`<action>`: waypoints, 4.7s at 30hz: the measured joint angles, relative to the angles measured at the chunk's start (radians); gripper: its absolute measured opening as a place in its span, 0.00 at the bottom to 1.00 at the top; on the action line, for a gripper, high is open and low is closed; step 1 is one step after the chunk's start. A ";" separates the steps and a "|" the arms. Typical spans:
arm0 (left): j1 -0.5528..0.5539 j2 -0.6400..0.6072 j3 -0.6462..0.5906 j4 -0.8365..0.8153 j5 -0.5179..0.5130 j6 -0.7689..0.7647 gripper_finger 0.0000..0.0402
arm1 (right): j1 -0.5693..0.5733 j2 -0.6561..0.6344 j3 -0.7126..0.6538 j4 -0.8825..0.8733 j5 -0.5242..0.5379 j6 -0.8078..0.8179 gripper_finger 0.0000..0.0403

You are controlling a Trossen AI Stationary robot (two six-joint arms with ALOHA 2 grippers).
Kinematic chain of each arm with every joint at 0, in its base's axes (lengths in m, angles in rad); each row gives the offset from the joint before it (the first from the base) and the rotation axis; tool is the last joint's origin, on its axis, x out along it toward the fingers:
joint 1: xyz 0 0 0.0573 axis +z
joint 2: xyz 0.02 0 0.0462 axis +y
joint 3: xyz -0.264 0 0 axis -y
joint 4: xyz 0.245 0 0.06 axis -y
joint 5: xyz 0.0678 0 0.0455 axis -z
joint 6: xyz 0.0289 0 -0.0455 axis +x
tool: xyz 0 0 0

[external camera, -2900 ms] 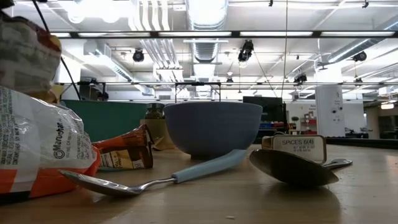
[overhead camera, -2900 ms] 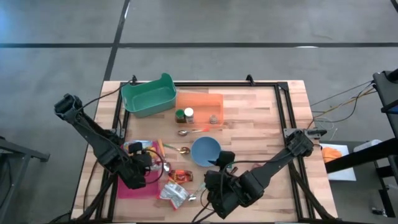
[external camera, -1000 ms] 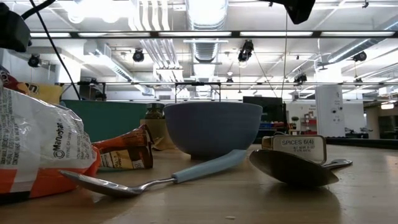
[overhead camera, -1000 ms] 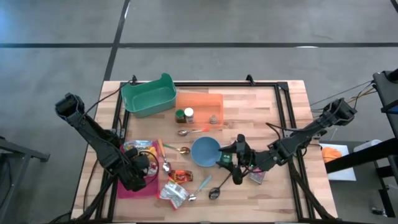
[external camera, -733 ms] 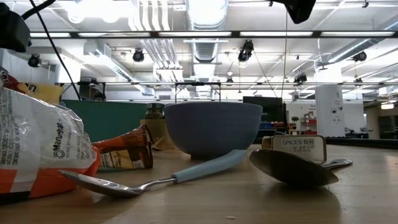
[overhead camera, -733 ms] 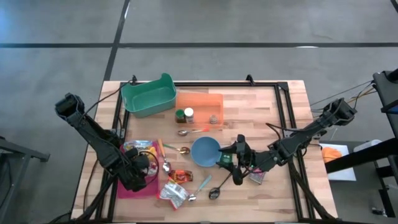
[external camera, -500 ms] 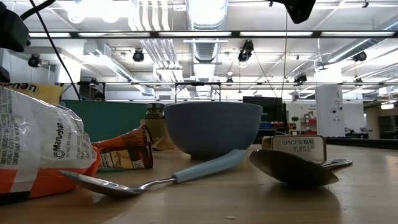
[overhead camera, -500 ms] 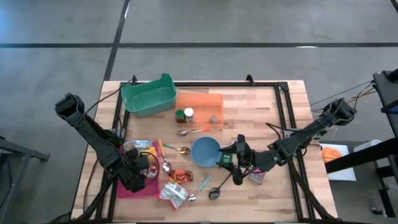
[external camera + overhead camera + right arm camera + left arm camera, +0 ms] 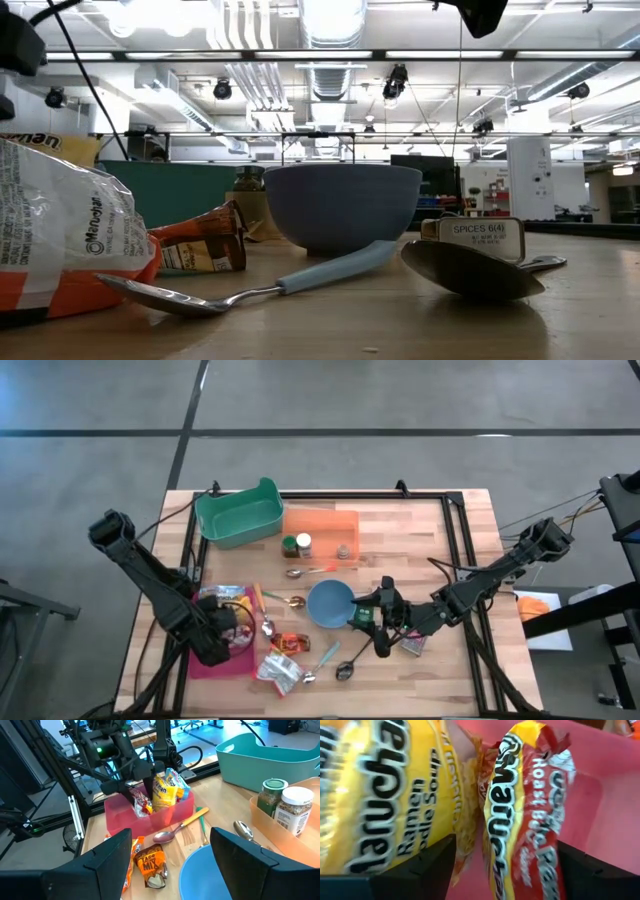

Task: Pick & Place Food Item
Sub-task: Put the red noodle pack into the pink bin, then put the green spoon into the green bin

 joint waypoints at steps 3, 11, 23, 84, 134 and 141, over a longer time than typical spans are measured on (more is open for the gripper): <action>0.000 -0.001 0.052 -0.064 -0.004 0.001 0.63 | 0.000 0.000 0.000 0.000 0.000 0.000 0.66; 0.000 -0.001 0.080 -0.129 -0.082 0.004 0.49 | 0.000 0.000 0.000 0.000 -0.003 0.000 0.66; 0.000 0.000 0.032 -0.132 -0.083 -0.007 0.27 | 0.000 0.000 0.000 0.000 -0.003 0.000 0.66; 0.000 0.000 0.229 -0.376 -0.209 -0.048 0.20 | 0.000 0.000 0.000 0.000 -0.008 0.000 0.66; 0.684 0.197 0.055 0.437 0.046 1.139 0.58 | -0.072 -0.219 -0.212 0.010 -0.107 -0.121 0.66; 0.708 0.268 0.059 0.432 0.056 1.181 0.58 | -0.072 -0.281 -0.283 0.087 -0.114 -0.115 0.66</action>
